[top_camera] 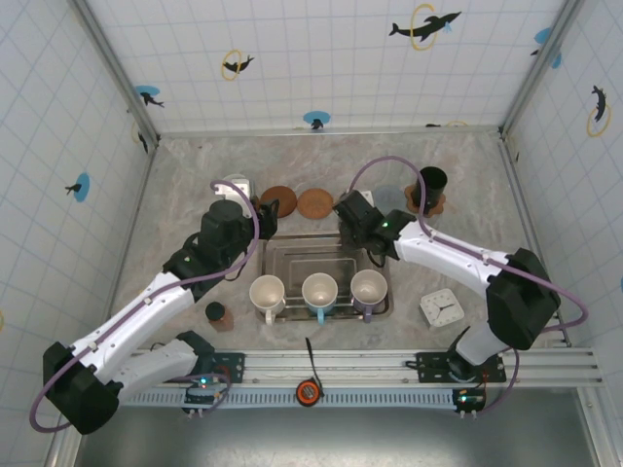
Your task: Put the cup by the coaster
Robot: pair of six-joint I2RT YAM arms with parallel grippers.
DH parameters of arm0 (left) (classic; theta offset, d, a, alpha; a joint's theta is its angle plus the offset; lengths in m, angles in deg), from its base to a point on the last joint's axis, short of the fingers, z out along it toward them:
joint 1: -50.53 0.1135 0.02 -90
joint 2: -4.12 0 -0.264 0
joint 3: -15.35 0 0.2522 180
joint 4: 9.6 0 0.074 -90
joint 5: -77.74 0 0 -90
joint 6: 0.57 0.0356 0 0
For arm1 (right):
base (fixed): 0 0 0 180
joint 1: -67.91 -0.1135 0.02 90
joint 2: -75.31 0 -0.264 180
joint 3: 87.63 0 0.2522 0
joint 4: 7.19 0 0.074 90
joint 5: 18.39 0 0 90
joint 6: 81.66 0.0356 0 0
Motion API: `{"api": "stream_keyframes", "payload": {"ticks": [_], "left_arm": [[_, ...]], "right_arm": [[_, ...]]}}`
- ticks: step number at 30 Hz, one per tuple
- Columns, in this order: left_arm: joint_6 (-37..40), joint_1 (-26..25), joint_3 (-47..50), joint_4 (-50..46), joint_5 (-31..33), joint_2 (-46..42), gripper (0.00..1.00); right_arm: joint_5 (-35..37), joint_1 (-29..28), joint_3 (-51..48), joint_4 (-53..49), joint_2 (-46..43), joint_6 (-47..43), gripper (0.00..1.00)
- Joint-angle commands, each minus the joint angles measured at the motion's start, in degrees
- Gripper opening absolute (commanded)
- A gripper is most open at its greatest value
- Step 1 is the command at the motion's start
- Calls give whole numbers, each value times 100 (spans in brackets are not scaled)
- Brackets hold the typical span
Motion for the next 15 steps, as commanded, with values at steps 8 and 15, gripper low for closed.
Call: {"api": "stream_keyframes", "payload": {"ticks": [8, 15], "left_arm": [[114, -22, -4, 170, 32, 68, 61], [107, -19, -25, 235, -21, 172, 61]], "right_arm": [[3, 643, 75, 104, -600, -362, 0], [-147, 998, 335, -75, -562, -638, 0]]}}
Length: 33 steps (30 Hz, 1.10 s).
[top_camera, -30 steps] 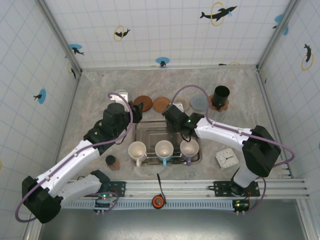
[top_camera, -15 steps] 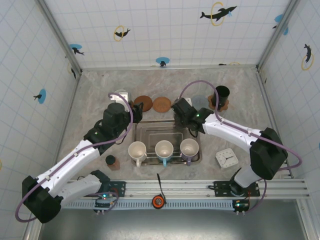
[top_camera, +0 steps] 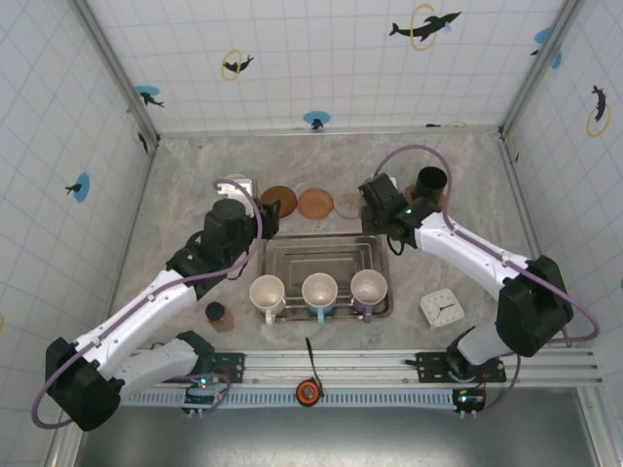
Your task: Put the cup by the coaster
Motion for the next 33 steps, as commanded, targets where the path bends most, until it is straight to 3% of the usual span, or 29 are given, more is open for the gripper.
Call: {"api": "stream_keyframes", "payload": {"ticks": [1, 14, 33], "left_arm": [[102, -19, -28, 196, -28, 36, 61], [101, -19, -23, 201, -4, 53, 61], [128, -19, -15, 310, -100, 89, 61]], "right_arm": [[35, 138, 394, 61, -188, -265, 0], [-193, 817, 731, -6, 184, -671, 0], [-420, 1240, 1275, 143, 882, -908, 0]]}}
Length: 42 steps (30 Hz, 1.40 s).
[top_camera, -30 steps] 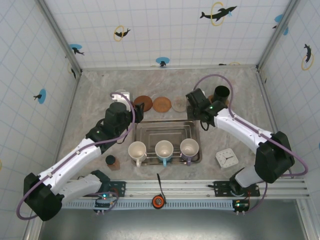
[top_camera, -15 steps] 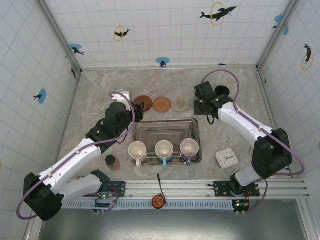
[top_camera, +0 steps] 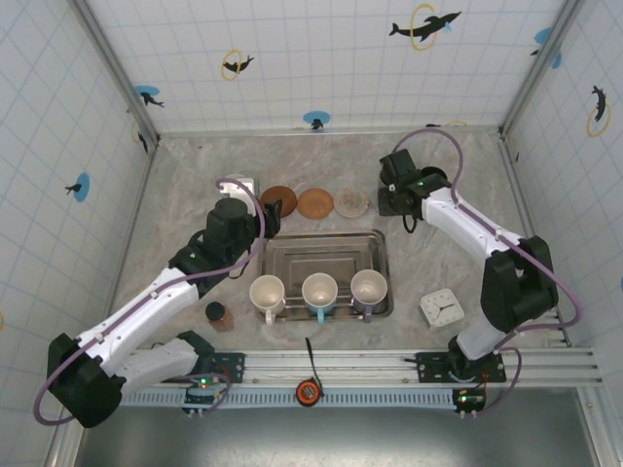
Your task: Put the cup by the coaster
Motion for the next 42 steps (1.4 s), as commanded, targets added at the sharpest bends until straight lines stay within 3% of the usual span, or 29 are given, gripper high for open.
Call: {"api": "stream_keyframes", "payload": {"ticks": [1, 42], "left_arm": [[117, -19, -14, 193, -61, -17, 61], [163, -19, -49, 217, -61, 120, 61]], "right_arm": [[33, 85, 506, 409, 101, -92, 0], [-59, 350, 851, 1021, 952, -299, 0]]}}
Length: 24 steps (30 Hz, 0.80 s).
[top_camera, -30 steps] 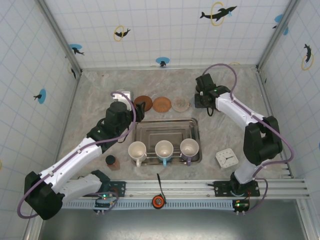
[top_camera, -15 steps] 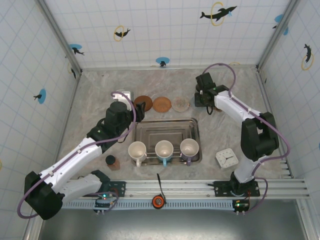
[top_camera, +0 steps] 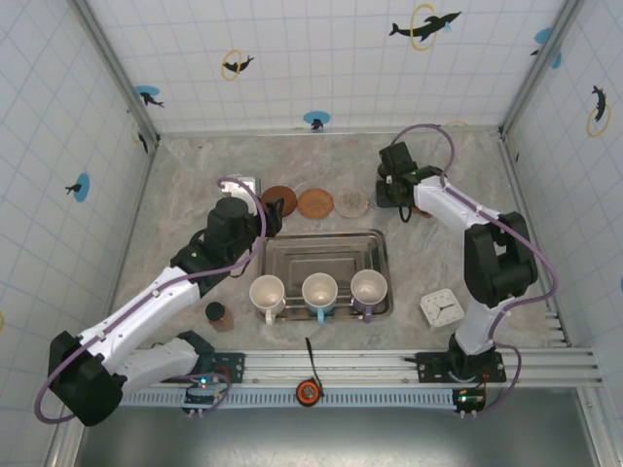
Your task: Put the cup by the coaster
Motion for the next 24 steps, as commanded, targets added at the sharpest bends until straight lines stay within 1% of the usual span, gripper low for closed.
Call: {"api": "stream_keyframes", "payload": {"ticks": [1, 24], "left_arm": [[154, -23, -58, 95, -11, 58, 61], [191, -19, -93, 44, -11, 109, 61]], "right_arm": [[152, 55, 432, 526, -12, -87, 0], [113, 101, 337, 630, 139, -27, 0]]}}
